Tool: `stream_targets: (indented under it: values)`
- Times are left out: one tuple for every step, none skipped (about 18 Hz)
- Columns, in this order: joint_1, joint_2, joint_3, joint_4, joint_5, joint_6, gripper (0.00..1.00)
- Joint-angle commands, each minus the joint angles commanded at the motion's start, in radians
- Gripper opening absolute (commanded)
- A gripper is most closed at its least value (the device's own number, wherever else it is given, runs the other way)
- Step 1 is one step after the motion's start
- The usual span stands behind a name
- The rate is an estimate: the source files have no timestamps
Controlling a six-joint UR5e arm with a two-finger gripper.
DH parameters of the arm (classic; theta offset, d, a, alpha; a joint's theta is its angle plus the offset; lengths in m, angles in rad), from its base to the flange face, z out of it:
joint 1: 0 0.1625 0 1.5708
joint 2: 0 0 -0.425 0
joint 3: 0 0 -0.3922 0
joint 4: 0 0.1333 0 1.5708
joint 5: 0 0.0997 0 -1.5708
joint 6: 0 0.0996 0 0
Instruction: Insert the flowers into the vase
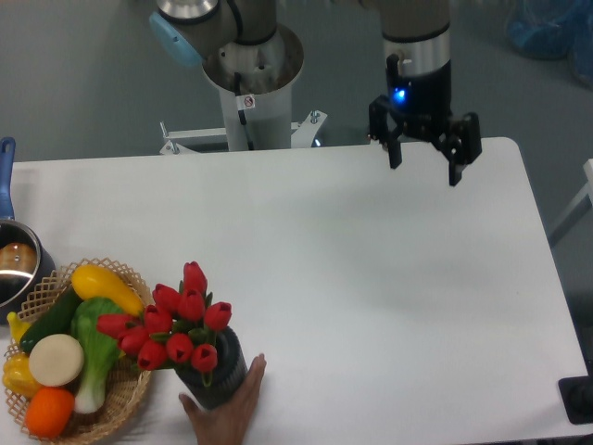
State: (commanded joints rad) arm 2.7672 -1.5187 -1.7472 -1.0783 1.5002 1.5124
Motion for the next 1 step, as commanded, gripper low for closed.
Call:
stream_targets:
  values:
    - [0.008, 0.005, -0.003, 0.0, -0.003, 0.002, 1.0]
